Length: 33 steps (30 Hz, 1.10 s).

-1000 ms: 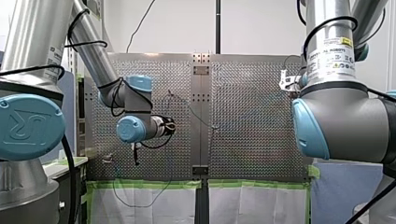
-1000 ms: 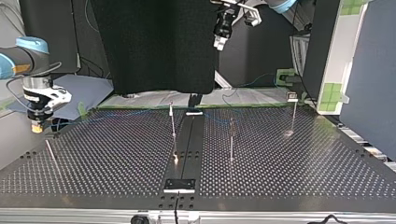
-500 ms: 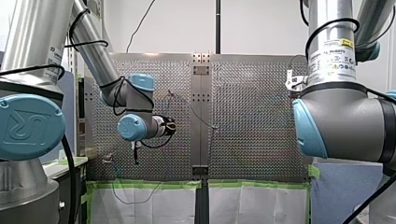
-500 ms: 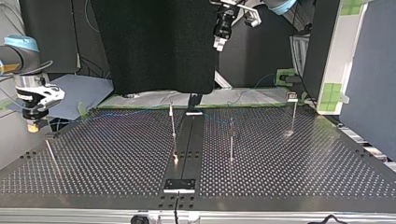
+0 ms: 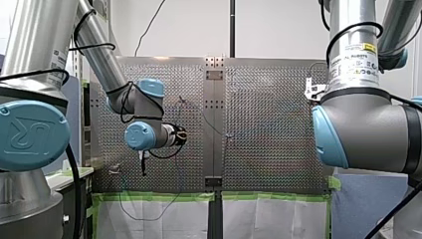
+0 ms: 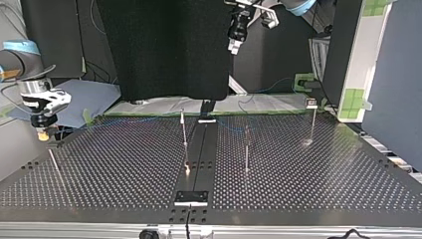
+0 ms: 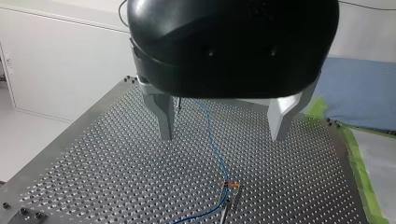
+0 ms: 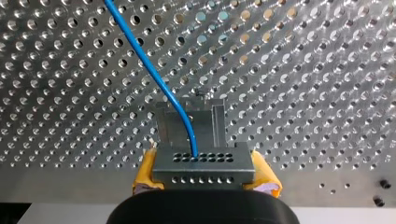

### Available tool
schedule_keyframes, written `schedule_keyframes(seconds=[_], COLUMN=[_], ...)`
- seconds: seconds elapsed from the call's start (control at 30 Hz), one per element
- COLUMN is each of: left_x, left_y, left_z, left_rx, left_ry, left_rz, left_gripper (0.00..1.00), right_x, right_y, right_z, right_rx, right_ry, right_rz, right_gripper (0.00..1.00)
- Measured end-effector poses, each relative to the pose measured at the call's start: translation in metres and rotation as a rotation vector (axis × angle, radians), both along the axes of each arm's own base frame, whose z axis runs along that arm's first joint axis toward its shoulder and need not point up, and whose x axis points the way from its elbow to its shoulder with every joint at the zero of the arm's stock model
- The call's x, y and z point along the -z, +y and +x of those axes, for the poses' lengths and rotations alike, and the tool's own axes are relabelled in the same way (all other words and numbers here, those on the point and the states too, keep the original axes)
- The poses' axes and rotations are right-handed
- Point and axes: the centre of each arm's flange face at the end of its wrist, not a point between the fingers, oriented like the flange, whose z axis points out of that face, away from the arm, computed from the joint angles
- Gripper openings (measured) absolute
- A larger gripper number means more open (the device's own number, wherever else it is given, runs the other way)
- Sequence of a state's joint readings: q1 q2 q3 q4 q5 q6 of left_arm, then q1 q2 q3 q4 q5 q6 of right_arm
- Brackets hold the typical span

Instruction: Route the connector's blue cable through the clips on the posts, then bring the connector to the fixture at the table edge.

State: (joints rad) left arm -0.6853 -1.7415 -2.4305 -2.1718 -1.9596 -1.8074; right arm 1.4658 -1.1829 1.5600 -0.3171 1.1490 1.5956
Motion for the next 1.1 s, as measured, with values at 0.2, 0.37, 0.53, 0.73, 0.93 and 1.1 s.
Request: schedule_keyframes(seconds=[0.2,0.37,0.53,0.73,0.93,1.1], left_x=[0.0,0.0,0.0,0.0,0.0,0.0], left_y=[0.0,0.001,0.001,0.002,0.002,0.002], left_z=[0.0,0.0,0.0,0.0,0.0,0.0], left_rx=[-0.004,-0.012,-0.013,-0.014,-0.014,-0.014], left_ry=[0.0,-0.001,0.0,0.001,0.001,0.0], left_rz=[0.001,0.005,0.007,0.008,0.008,0.009], left_gripper=[1.0,1.0,1.0,1.0,1.0,1.0], right_x=[-0.001,0.0,0.001,0.002,0.006,0.015], right_y=[-0.001,-0.002,-0.002,-0.003,-0.007,-0.012], right_z=[-0.002,-0.006,-0.009,-0.014,-0.021,-0.023], right_rx=[-0.041,-0.074,-0.102,-0.103,-0.072,-0.06], right_ry=[0.015,0.034,0.054,0.086,0.094,0.095], right_rz=[-0.009,-0.018,-0.027,-0.041,-0.046,-0.045], right_gripper=[0.0,0.0,0.0,0.0,0.0,0.0])
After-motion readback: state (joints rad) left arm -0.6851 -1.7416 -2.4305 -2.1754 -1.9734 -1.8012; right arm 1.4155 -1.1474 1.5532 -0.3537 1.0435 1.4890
